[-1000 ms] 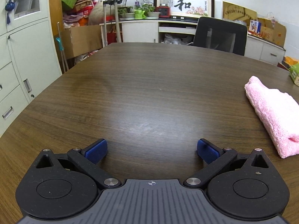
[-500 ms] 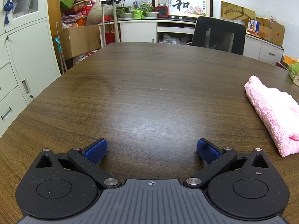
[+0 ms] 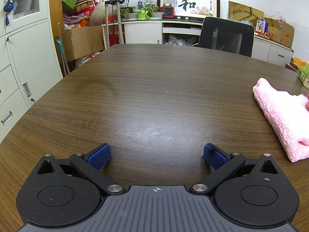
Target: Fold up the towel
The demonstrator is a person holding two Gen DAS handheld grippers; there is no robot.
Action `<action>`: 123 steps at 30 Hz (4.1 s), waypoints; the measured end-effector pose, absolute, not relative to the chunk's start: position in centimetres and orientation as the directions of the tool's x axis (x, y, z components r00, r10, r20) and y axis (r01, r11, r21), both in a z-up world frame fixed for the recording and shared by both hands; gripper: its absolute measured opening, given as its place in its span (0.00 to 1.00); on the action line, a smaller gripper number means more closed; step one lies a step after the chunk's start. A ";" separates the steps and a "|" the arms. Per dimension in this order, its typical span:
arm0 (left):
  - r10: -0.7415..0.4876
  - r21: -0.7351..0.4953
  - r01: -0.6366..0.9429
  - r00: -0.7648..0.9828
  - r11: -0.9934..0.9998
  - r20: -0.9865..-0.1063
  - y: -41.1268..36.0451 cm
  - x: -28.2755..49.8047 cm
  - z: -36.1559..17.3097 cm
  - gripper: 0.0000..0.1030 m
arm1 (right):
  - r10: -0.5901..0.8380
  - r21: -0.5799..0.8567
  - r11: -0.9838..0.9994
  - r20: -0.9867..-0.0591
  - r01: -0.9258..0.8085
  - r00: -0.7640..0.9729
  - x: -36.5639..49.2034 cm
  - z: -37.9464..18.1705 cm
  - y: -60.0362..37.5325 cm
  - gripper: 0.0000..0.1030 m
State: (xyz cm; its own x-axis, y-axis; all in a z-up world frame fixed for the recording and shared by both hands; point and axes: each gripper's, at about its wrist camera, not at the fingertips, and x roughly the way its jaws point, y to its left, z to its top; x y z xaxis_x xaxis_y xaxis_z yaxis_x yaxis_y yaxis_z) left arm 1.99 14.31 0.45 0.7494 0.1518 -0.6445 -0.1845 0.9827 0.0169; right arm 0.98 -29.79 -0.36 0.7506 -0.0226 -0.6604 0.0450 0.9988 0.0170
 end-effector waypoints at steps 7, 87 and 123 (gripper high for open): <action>0.152 0.017 -0.184 0.750 0.983 -0.644 14.3 2.0 0.5 1.00 | -0.023 0.017 0.999 -0.660 0.045 0.751 1.0 -0.3 -29.8 1.00; 0.157 0.015 -0.194 0.748 0.981 -0.645 14.3 1.9 0.5 1.00 | -0.021 0.018 0.999 -0.660 0.043 0.751 1.2 -0.3 -29.7 1.00; 0.233 0.016 -0.292 0.729 0.956 -0.644 12.7 2.8 0.5 1.00 | -0.021 0.017 0.999 -0.659 0.043 0.751 1.9 -0.3 -29.3 1.00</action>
State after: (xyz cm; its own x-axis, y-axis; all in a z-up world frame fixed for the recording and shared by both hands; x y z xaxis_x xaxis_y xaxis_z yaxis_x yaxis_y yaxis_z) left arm 2.78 12.70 0.51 0.7285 0.2333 -0.6441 -0.2917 0.9564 0.0164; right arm 1.90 -29.34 -0.30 0.7515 -0.0210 -0.6594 0.0429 0.9989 0.0171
